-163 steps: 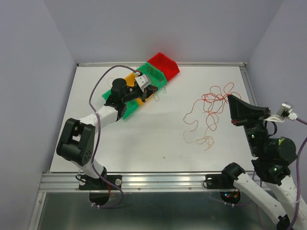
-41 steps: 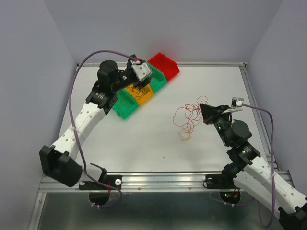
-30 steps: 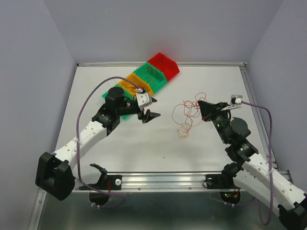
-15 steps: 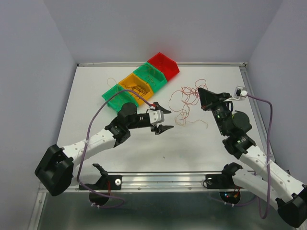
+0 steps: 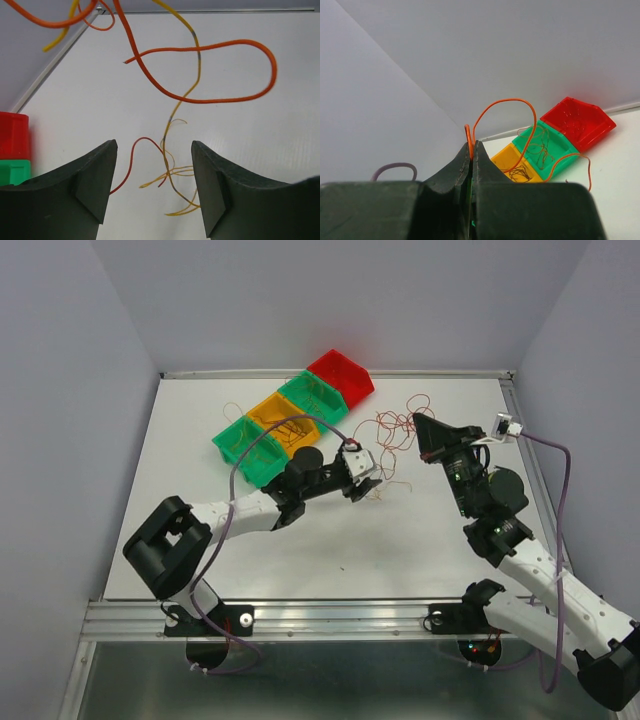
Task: Untangle the cables
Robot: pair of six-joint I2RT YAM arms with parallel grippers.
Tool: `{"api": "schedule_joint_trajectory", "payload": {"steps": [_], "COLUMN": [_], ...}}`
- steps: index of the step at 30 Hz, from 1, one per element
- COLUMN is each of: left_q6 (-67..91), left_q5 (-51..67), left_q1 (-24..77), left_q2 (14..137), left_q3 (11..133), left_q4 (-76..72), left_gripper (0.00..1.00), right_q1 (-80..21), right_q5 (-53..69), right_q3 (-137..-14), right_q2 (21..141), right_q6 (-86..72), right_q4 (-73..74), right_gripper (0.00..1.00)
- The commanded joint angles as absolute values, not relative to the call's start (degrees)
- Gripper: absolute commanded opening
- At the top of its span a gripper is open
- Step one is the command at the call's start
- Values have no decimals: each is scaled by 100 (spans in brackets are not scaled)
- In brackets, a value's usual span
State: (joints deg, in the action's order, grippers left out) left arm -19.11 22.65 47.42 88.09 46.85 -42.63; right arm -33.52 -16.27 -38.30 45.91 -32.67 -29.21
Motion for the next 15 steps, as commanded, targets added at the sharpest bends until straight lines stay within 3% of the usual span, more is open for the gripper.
{"api": "schedule_joint_trajectory", "payload": {"steps": [1,2,4,9,15], "left_q6": [-1837,-1854,-1933,-2065,-2627], "left_q5": [1934,1899,1942,2320,3319], "left_q1": [4781,4790,4825,4834,4843], "left_q2": [9060,9157,9228,9080,8430], "left_q3": [5141,5185,5203,5054,4729], "left_q4": [-4895,-4922,-4948,-4896,-3808], "left_gripper": [69,67,50,0,0], "right_q1": [-3410,-3401,-3401,-3410,-3410], "right_q5": [-1521,-1512,-1538,-1740,-3133], "right_q3": [-4245,-4245,-4228,-4210,-4438], "right_q2": [4579,4579,4553,4474,4622], "right_q6": [-3305,-3296,-3296,-3173,-2358], "right_q4": [-3357,-3366,-3357,-3358,-3366], "right_gripper": [1,0,0,1,1]}}
